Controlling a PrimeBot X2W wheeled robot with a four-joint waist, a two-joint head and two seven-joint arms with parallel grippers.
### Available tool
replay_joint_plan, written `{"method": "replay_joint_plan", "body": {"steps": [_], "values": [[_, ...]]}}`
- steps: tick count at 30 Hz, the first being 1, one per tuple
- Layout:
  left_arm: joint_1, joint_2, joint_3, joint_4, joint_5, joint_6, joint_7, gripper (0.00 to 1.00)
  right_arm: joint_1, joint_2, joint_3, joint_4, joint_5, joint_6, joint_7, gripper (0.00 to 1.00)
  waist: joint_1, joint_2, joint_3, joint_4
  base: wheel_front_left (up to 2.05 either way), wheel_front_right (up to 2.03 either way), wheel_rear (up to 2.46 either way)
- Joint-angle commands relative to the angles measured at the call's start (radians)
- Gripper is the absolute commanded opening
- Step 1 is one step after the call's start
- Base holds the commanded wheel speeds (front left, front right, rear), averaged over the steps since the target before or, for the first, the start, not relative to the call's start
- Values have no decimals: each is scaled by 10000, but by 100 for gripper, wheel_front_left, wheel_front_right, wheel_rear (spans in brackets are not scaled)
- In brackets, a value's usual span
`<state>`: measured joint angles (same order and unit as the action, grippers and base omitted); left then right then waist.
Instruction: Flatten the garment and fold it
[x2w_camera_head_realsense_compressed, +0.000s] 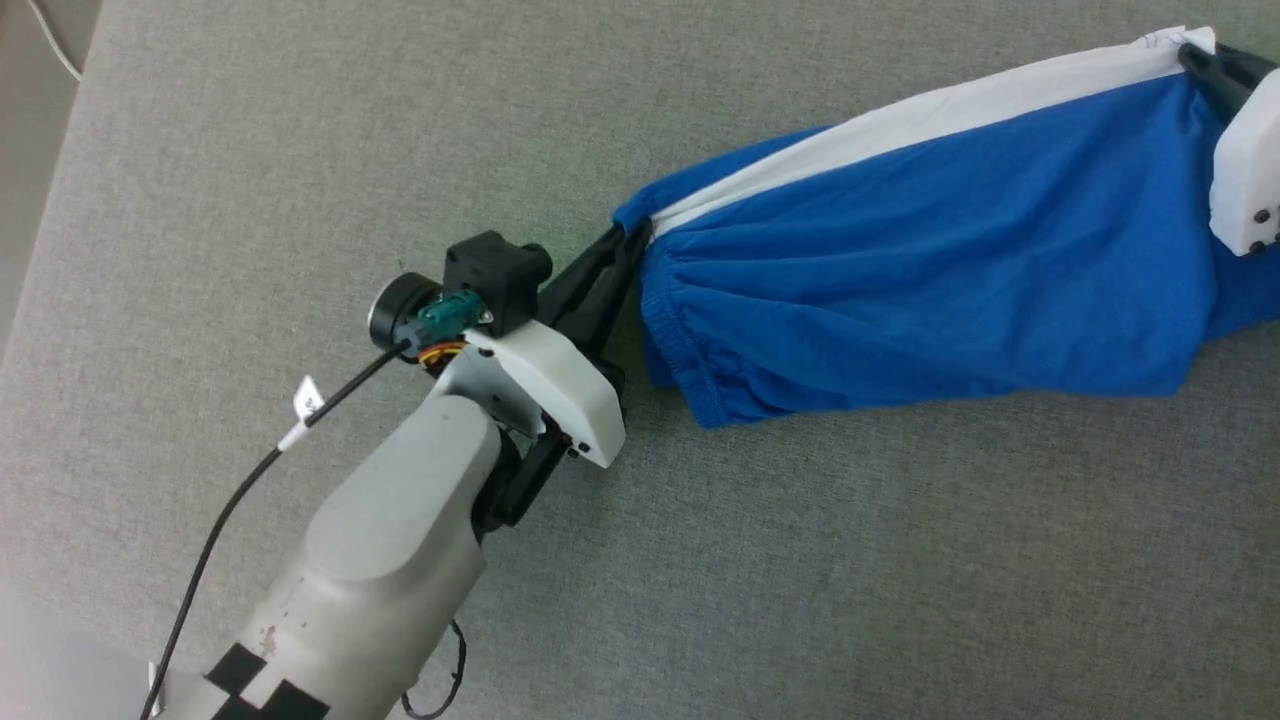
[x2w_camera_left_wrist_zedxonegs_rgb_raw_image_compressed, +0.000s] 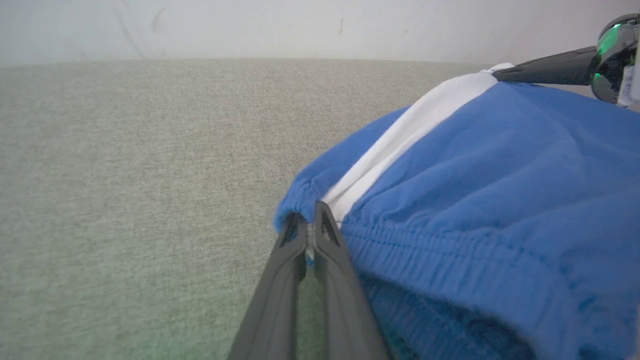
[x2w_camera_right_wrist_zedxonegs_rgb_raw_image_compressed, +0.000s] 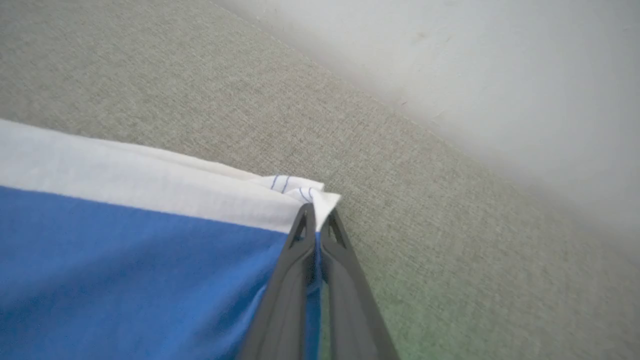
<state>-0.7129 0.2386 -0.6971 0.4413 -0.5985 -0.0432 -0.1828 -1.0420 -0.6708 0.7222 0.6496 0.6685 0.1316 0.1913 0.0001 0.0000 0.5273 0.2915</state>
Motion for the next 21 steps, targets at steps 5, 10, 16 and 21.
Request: {"method": "replay_joint_plan", "body": {"steps": [5, 10, 16, 21], "values": [[-57, -135, -106, 648, 73, -63, -193, 100, -26, 344, 363, 506, 298, -9, -723, 100, -1, 0, -348, -155, 0, 0, 0], [326, -93, 114, 864, -83, 50, -482, 100, 241, 452, 700, 630, 642, -9, -1822, 100, -1, 0, -1099, -384, 0, 0, 0], [1191, 98, 543, 528, -300, 319, -698, 100, 1057, 464, 747, 538, 965, -9, -3531, 100, -1, 0, -2293, -719, 0, 0, 0], [2199, 180, 1225, -203, -581, 787, -770, 100, 1971, 477, 148, 279, 991, -9, -4409, 100, -1, 0, -3082, -1026, 0, 0, 0]]}}
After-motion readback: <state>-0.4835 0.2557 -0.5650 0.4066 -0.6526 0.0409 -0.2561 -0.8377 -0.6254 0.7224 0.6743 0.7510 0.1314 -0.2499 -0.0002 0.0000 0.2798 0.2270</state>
